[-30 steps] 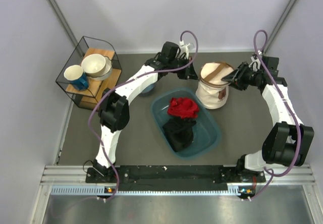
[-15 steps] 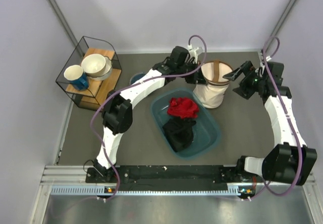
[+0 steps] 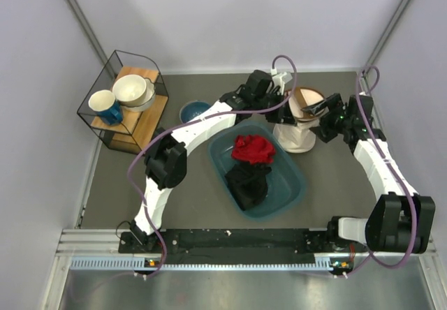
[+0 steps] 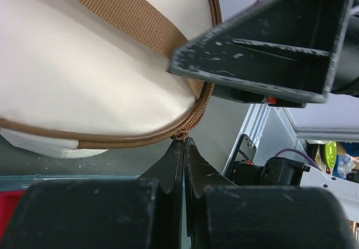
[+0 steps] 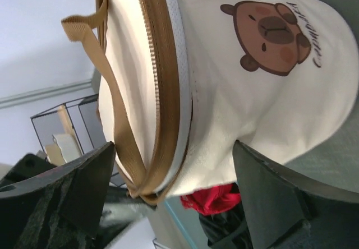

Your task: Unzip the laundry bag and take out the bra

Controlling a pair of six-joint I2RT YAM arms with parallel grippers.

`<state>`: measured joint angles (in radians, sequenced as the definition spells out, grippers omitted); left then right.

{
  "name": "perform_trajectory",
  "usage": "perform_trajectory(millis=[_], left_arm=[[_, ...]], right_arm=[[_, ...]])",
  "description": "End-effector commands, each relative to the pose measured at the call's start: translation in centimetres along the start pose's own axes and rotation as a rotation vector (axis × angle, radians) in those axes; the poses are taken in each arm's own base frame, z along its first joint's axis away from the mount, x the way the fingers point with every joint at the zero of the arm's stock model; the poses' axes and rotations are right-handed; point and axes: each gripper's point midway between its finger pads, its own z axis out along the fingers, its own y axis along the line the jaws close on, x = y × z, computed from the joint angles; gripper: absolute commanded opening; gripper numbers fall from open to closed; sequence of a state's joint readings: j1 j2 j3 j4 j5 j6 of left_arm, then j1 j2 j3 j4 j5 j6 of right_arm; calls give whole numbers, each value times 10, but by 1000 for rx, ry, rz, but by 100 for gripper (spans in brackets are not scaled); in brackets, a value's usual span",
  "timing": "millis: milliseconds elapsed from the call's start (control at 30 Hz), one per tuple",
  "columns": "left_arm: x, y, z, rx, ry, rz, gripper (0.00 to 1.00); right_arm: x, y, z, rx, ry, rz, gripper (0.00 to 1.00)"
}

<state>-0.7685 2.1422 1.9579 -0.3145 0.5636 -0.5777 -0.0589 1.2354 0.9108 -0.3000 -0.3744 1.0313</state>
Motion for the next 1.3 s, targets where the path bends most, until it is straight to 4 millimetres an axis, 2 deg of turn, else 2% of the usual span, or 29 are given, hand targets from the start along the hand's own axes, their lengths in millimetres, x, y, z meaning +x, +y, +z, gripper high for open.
perform_trajectory(millis=[0,67,100,133,167,200,400,600,733,833,1200,1267], left_arm=[[-19,-31,-11,67,-65,55,0],[-19,-31,-12,65,-63,59,0],[-19,-31,-12,62,-61,61,0],[-21,-31,-13,58,-64,70,0],[-23,-31,-14,50,-68,85,0],[-21,-30,-15,42,-59,88,0],[-28,-22,-26,37,-53,108,0],[-43,4,-46,13,-67,81,0],[-51,28,-55,-7,-77,43,0],[-54,37,-58,-19,-83,33,0],[-53,34,-58,-5,-76,53,0],[-59,37,-62,-45,-102,53,19]], right_arm=[[-18,36,10,-92,-77,-18,75],[-19,39,11,-99,-81,-35,59],[-20,38,13,-93,-84,-46,34],[-22,36,12,-83,-96,-50,18],[-23,35,12,-73,-105,-53,4],[-25,34,10,-65,-117,-70,0],[-40,25,3,-46,-156,-157,0],[-49,14,-3,-38,-114,-205,0],[-47,16,-5,-64,-87,-224,0],[-46,17,-5,-73,-76,-228,0],[-43,22,-4,-94,-53,-246,0],[-44,23,-4,-96,-53,-248,0]])
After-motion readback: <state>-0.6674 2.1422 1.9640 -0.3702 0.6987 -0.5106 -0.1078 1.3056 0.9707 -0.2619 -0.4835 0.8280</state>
